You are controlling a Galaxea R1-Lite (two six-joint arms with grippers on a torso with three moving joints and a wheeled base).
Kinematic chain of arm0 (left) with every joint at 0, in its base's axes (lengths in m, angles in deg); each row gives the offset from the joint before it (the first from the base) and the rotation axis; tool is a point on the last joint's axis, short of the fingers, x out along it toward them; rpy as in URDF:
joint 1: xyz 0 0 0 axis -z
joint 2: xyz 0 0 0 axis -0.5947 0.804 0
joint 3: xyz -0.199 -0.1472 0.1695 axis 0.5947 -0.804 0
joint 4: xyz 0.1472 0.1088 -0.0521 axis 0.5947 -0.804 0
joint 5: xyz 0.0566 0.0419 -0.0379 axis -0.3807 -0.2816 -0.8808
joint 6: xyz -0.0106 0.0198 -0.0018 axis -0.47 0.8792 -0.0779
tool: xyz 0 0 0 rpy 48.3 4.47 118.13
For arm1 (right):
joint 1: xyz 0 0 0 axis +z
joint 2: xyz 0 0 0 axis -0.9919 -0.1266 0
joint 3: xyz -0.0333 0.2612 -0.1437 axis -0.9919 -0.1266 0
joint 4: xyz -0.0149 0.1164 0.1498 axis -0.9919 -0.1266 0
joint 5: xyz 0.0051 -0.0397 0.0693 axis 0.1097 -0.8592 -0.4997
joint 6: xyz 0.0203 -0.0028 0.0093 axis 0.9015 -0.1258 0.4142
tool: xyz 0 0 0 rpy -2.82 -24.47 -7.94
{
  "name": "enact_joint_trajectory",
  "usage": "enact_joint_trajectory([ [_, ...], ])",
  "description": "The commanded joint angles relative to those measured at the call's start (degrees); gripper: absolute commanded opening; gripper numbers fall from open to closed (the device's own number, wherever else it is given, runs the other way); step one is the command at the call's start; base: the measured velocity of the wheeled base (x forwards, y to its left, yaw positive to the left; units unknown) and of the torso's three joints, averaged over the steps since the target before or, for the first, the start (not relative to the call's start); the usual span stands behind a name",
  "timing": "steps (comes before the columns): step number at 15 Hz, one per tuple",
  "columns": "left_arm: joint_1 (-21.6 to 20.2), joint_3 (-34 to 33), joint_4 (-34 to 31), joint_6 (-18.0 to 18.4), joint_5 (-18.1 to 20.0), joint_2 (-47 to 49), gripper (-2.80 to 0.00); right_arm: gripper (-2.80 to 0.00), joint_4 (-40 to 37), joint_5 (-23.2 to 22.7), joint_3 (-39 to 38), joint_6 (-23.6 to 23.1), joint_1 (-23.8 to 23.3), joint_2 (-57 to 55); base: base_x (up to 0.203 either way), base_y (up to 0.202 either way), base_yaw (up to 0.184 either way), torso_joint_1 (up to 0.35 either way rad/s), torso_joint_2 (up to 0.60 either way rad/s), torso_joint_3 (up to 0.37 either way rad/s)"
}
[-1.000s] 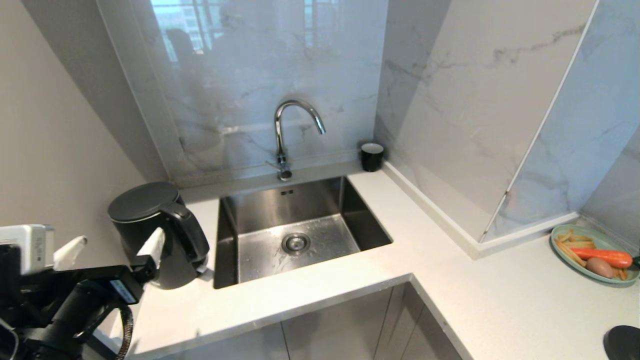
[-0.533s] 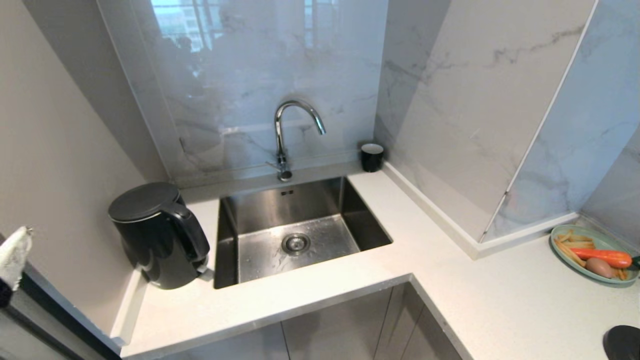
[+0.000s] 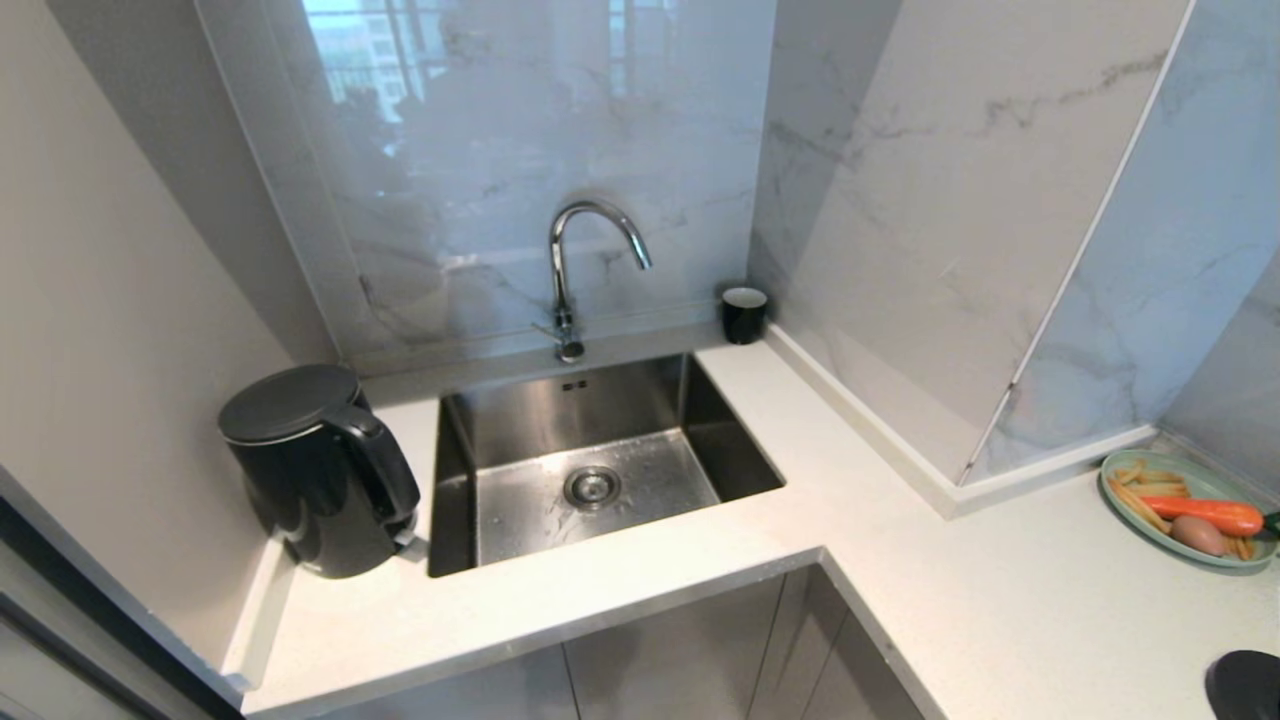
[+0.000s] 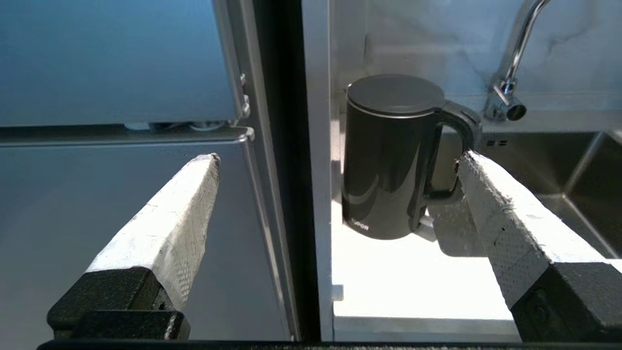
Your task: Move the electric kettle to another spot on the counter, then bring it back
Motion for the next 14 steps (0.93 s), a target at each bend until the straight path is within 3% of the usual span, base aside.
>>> enact_joint_trajectory([
  [1, -0.31, -3.83, 3.53, 0.66, 0.93, -1.37, 0.0, -2.8, 0.0, 0.0, 0.0, -0.02, -0.02, 0.0, 0.0, 0.0, 0.0, 0.0, 0.0, 0.0],
  [3, -0.33, -3.51, -1.36, 4.05, 7.38, -1.3, 0.0, -2.8, 0.0, 0.0, 0.0, -0.02, -0.02, 0.0, 0.0, 0.0, 0.0, 0.0, 0.0, 0.0],
  [5, -2.07, -1.61, -16.25, 5.93, 6.85, -1.1, 0.0, -2.8, 0.0, 0.0, 0.0, -0.02, 0.06, 0.0, 0.0, 0.0, 0.0, 0.0, 0.0, 0.0],
  [6, -2.46, -1.43, -19.4, 5.64, 5.9, -1.17, 0.0, -2.8, 0.0, 0.0, 0.0, 0.14, 0.06, 0.0, 0.0, 0.0, 0.0, 0.0, 0.0, 0.0],
  [7, -2.68, -2.05, -18.06, 5.2, 4.68, -1.22, 0.0, -2.8, 0.0, 0.04, 0.0, 0.24, 0.01, -0.06, 0.0, 0.0, 0.0, 0.0, 0.0, 0.0],
  [9, -3.94, -4.67, -5.12, 4.67, 1.43, -1.28, 0.0, -2.8, 0.0, 0.02, 0.0, 0.24, -0.02, 0.0, 0.0, 0.0, 0.0, 0.0, 0.0, 0.0],
  [10, -7.15, -5.55, -2.56, 4.64, 0.28, -1.64, 0.0, -2.8, 0.0, 0.0, 0.0, 0.24, 0.03, 0.0, 0.0, 0.0, 0.0, 0.0, 0.0, 0.0],
  [12, -14.3, -8.54, -1.95, 5.31, -0.13, -5.67, 0.0, -2.8, 0.0, 0.0, 0.0, 0.24, 0.06, 0.0, 0.0, 0.0, 0.0, 0.0, 0.0, 0.0],
  [14, -13.97, -9.61, -4.1, 5.85, 1.59, -12.07, 0.0, -2.8, 0.0, 0.0, 0.0, 0.24, 0.02, 0.0, 0.0, 0.0, 0.0, 0.0, 0.0, 0.0],
])
